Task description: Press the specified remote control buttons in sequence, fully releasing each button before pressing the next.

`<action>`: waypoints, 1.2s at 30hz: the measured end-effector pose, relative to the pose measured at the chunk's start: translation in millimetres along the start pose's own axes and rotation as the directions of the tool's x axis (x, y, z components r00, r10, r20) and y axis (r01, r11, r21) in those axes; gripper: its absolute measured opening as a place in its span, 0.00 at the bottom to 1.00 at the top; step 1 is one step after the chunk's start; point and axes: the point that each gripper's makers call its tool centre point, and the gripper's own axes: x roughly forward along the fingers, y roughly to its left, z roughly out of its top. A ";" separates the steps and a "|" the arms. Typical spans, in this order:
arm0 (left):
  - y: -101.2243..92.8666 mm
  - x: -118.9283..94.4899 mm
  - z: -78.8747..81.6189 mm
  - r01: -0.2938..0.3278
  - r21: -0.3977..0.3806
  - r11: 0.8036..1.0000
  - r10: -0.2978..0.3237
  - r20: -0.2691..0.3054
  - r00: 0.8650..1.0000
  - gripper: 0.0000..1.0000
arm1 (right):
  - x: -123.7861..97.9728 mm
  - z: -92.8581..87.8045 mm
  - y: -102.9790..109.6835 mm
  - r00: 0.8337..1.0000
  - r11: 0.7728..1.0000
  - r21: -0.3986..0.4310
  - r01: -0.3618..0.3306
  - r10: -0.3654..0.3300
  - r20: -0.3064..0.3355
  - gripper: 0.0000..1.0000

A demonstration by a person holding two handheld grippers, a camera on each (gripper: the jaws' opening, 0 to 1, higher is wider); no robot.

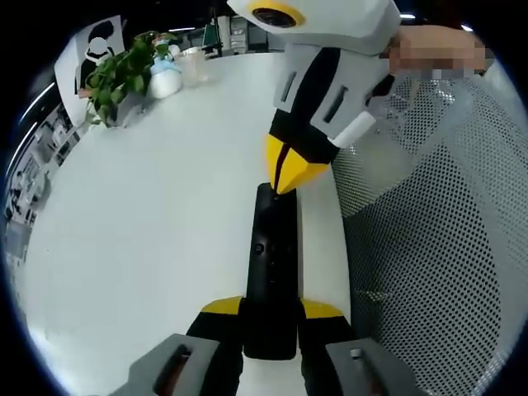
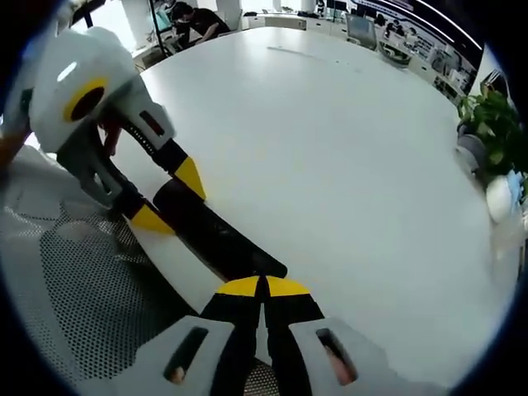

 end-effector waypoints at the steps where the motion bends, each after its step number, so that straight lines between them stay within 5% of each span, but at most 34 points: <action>1: 0.0 0.0 -0.1 0.000 0.000 1.000 0.000 0.000 1.000 0.25 | -0.1 0.0 0.1 1.000 1.000 -0.005 0.001 -0.001 0.000 0.00; 36: -0.3 0.2 -0.7 0.000 -0.004 1.000 0.000 0.014 1.000 0.25 | 1.9 2.1 8.3 0.999 0.999 0.013 -0.029 0.030 -0.016 0.00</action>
